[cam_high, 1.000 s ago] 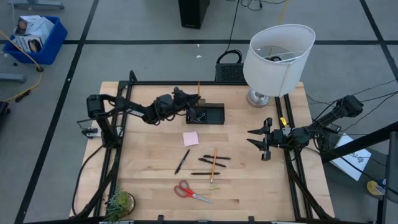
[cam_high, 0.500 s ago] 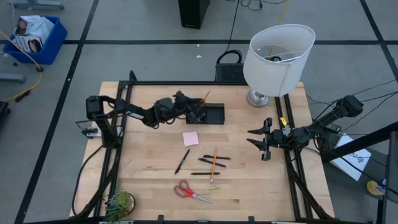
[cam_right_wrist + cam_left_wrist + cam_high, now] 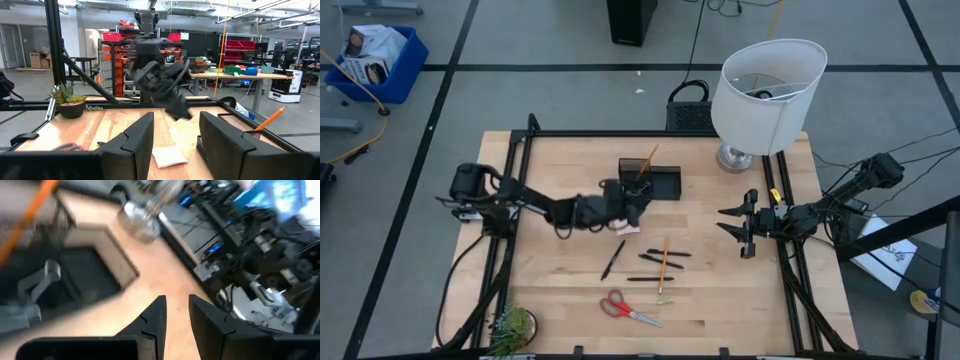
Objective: Pick and place office supplies into organizer
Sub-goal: Put the orange pencil into the desk organizer
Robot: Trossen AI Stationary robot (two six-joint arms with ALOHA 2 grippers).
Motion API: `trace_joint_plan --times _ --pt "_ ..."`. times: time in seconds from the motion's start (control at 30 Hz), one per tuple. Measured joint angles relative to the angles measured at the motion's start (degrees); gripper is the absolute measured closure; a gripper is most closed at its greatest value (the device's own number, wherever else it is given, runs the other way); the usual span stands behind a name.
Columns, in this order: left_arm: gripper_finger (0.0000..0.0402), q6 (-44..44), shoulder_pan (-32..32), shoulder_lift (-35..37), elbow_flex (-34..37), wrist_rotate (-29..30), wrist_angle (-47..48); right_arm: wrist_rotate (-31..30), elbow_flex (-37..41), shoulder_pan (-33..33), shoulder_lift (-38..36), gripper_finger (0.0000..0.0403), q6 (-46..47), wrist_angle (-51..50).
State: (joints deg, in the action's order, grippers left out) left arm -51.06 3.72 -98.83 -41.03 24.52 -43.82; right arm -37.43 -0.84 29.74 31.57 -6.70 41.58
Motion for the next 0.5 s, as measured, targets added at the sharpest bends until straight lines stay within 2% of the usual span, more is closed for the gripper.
trace_joint_plan --times 0.1,0.27,0.37,0.5 --pt "0.0305 -6.59 4.07 -0.23 -4.95 3.92 14.94 -0.02 -0.01 0.0 -0.01 0.025 0.02 -0.02" --pt "0.0269 -15.29 7.45 -0.22 -16.55 3.74 37.46 0.0 -0.02 0.0 0.0 0.025 0.0 0.02" --pt "0.0248 -16.5 8.35 -0.22 -20.94 1.61 43.9 -0.01 -0.02 0.0 -0.01 0.025 0.0 -0.02" --pt "0.023 -13.8 9.66 -0.22 -23.34 -0.92 47.26 0.0 0.0 -0.02 0.0 0.025 0.02 0.07"
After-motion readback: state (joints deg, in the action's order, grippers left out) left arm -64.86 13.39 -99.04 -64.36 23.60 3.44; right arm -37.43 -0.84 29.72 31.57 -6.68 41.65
